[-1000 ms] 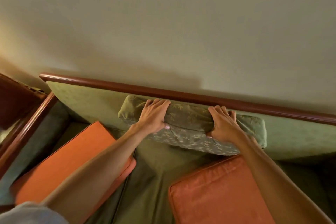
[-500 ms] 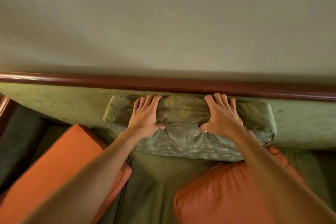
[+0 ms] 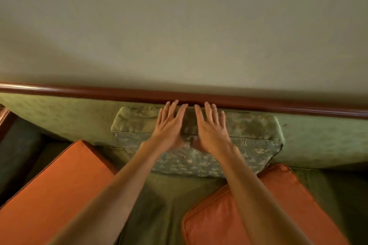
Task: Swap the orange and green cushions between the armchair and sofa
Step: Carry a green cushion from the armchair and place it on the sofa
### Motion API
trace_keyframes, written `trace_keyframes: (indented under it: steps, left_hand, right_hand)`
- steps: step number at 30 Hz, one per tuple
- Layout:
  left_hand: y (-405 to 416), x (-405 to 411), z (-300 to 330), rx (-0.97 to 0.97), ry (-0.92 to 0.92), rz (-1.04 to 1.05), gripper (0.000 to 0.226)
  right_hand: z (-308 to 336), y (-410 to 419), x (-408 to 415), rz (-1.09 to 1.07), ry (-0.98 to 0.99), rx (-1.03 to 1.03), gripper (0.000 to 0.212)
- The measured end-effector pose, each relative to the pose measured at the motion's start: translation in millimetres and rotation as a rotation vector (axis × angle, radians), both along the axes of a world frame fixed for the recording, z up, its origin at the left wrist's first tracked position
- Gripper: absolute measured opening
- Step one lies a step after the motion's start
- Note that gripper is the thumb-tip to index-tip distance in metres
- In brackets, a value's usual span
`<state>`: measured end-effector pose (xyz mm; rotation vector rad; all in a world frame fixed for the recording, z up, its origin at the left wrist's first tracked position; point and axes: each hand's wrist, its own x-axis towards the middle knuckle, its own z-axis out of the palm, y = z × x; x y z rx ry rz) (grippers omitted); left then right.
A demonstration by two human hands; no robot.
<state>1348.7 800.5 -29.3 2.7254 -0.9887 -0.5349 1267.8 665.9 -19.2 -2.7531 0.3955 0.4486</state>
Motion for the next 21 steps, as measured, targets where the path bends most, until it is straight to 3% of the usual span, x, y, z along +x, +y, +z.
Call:
trace_keyframes:
  steps: [3, 5, 7, 9, 17, 21]
  left_hand:
    - [10.7, -19.5, -2.1, 0.011, -0.036, -0.067, 0.113]
    - [45.8, -4.9, -10.6, 0.096, -0.02, -0.06, 0.12]
    - [79.7, 19.6, -15.5, 0.151, -0.03, 0.013, 0.115]
    - [88.3, 35.0, -14.9, 0.164, 0.01, 0.077, 0.108]
    - [77.8, 25.0, -5.2, 0.188, 0.059, 0.17, 0.104]
    - [75.8, 3.8, 21.0, 0.044, 0.112, 0.552, 0.1]
  right_hand:
    - [-8.4, 12.6, -16.6, 0.028, -0.061, 0.031, 0.111]
    - [-12.6, -31.4, -44.2, -0.097, -0.028, -0.024, 0.112]
    - [-18.0, -87.0, -79.2, -0.245, -0.025, -0.089, 0.12]
    - [-18.5, -115.7, -102.6, -0.262, 0.006, -0.157, 0.122]
    - [-7.1, -113.7, -98.3, -0.277, 0.083, -0.057, 0.122]
    - [17.3, -101.5, -104.4, -0.391, 0.053, 0.138, 0.12]
